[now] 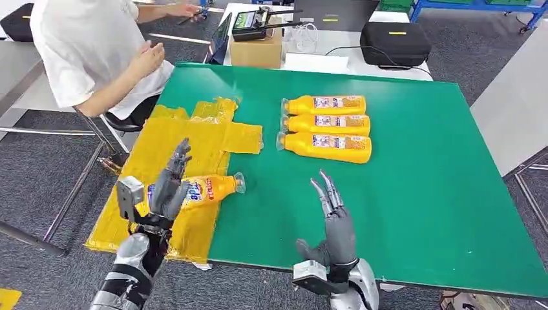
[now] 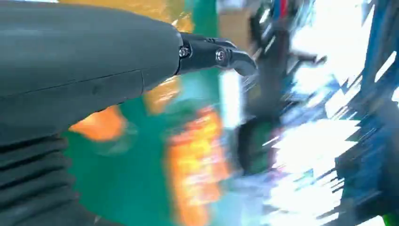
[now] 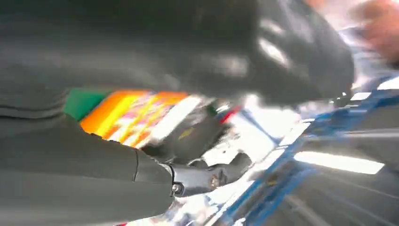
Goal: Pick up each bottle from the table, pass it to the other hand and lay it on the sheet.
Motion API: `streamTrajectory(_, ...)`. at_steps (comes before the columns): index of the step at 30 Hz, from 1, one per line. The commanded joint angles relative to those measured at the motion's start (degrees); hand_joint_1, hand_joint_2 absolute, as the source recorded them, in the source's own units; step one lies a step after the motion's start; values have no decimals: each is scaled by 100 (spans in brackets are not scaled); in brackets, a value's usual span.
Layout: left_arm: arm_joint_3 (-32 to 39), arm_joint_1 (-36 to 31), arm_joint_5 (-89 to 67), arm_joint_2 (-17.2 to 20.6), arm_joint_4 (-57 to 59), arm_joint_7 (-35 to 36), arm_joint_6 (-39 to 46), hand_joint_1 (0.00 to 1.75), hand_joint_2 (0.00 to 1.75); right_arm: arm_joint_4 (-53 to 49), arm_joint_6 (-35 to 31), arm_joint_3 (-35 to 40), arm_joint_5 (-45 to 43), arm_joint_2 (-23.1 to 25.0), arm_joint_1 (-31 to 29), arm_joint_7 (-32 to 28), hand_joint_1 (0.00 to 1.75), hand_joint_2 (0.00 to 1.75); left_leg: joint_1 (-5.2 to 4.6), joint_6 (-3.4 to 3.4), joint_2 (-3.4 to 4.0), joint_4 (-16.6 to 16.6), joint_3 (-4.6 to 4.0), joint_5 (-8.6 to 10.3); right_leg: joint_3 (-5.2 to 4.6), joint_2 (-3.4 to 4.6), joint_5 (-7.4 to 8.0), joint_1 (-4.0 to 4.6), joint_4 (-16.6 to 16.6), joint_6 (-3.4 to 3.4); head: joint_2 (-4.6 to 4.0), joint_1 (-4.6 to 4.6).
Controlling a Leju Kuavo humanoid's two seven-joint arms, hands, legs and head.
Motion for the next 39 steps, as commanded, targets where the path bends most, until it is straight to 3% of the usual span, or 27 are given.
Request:
streamTrajectory(1,483,710,956,-832,-1621,-78,548,0,175,947,-514,-949,1182,-406,67,712,0,175,3,13,-10,-11,8,-1,13,-7,-1,8,-16,-18,0,2)
streamTrajectory(12,505,842,684,-760,-1692,-348,732,0,175,581,-56,-1310,1871,-871,122,1185,0,175,0,11,-4,-6,-10,0,-9,-3,0,5,-7,-17,0,2)
streamTrajectory(16,458,913,616,-780,-1826,-362,641,0,175,828,12,-1225,3033,-1087,-90,1882,0,175,3,11,-1,-6,-8,-2,-9,0,1,7,-8,-18,0,2)
streamTrajectory(22,329,1013,436,-782,-1967,-383,582,0,175,1008,122,-1194,3610,-1343,-412,2207,0,175,1,14,3,-6,-11,-1,-10,5,3,5,-9,-17,0,2)
streamTrajectory(27,255,1006,362,-772,-1938,-385,575,0,175,1127,349,-1099,3639,-1389,-621,2243,0,175,2,18,7,-13,-3,-1,-5,10,5,8,-15,-30,0,2)
streamTrajectory(39,140,723,-33,-710,-1549,-434,885,0,175,2127,929,-860,2592,-981,-1042,1822,0,175,6,12,3,-13,0,0,-2,5,4,11,-15,-23,0,2)
